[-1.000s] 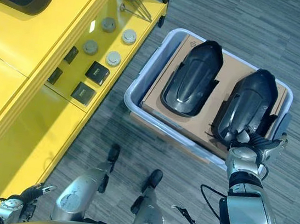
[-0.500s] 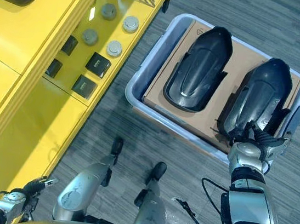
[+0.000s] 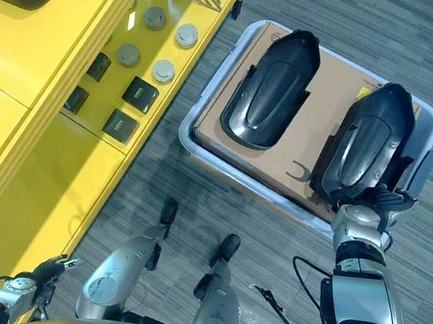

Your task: Move parts from the plastic box to the shelf.

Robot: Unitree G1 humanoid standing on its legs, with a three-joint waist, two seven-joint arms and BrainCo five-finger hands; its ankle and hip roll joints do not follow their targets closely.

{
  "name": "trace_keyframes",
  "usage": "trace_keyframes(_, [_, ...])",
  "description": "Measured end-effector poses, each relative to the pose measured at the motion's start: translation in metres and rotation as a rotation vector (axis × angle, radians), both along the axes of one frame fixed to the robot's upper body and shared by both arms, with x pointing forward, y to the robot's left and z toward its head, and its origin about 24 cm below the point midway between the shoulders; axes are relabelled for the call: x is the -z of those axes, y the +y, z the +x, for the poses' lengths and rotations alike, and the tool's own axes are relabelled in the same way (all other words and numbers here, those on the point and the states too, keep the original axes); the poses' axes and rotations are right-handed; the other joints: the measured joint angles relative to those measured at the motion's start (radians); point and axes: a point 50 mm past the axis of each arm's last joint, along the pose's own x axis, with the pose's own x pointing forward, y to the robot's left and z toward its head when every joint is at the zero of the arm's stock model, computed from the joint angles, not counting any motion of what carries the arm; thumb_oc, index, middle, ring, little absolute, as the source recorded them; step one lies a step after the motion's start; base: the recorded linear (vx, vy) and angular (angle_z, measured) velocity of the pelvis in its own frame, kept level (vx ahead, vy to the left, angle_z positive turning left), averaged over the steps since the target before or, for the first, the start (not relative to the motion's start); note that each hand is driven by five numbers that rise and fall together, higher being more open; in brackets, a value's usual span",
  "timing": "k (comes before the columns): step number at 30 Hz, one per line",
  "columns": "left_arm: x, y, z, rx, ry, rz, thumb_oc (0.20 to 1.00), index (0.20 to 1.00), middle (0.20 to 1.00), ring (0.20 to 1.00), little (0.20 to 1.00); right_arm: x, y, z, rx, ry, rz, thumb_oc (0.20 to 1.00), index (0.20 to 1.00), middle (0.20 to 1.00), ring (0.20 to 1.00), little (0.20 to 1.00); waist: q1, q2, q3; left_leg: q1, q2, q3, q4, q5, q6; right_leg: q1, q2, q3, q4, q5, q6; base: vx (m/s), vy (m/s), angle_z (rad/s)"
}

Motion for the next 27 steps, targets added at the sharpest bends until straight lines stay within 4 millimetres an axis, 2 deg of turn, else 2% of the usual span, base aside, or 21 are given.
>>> trace_keyframes(11, [0.0,0.0,0.001,0.001,-0.011,-0.001,1.0,1.0,1.0,1.0,1.0,0.002,0.001,-0.001,0.0,0.001,0.0,0.2,0.2,0.2,0.2,0.2,0.003,0.0,0.0,0.057,-0.001,-0.001,-0.008,-0.002,-0.003,0.06,-0.001,0.0,-0.007,-0.003,0.005,0.0,0.0,0.0])
trace_keyframes(18, [-0.002,0.004,0.001,-0.048,-0.036,-0.008,1.0,1.0,1.0,1.0,1.0,-0.002,0.007,-0.005,-0.021,-0.111,0.0,0.2,0.2,0.2,0.2,0.2,-0.009,-0.004,-0.015,0.129,-0.004,-0.001,-0.042,-0.006,-0.012,0.127,0.0,-0.001,-0.029,0.002,0.003,0.05,0.015,0.01])
trace_keyframes(22, [-0.002,0.006,-0.006,-0.101,-0.05,-0.028,1.0,1.0,1.0,1.0,1.0,-0.001,0.025,-0.006,-0.064,-0.178,-0.004,0.2,0.2,0.2,0.2,0.2,-0.025,-0.025,-0.106,0.168,-0.005,0.007,-0.063,-0.003,-0.003,0.155,-0.001,0.001,-0.03,-0.003,0.013,0.06,0.01,-0.04])
trace_keyframes(24, [-0.003,0.005,-0.005,-0.109,-0.063,-0.038,1.0,1.0,1.0,1.0,1.0,-0.003,0.031,-0.006,-0.083,-0.2,-0.008,0.2,0.2,0.2,0.2,0.2,-0.028,-0.041,-0.125,0.203,-0.002,0.019,-0.072,-0.009,-0.008,0.182,-0.001,0.01,-0.03,-0.009,0.014,0.03,0.007,-0.11])
trace_keyframes(27, [-0.003,0.006,-0.008,-0.15,-0.075,-0.054,1.0,1.0,1.0,1.0,1.0,0.005,0.044,-0.008,-0.11,-0.207,-0.006,0.2,0.2,0.2,0.2,0.2,-0.038,-0.076,-0.193,0.215,0.001,0.021,-0.08,-0.011,-0.009,0.188,0.002,0.013,-0.03,-0.018,0.013,0.07,0.015,-0.04])
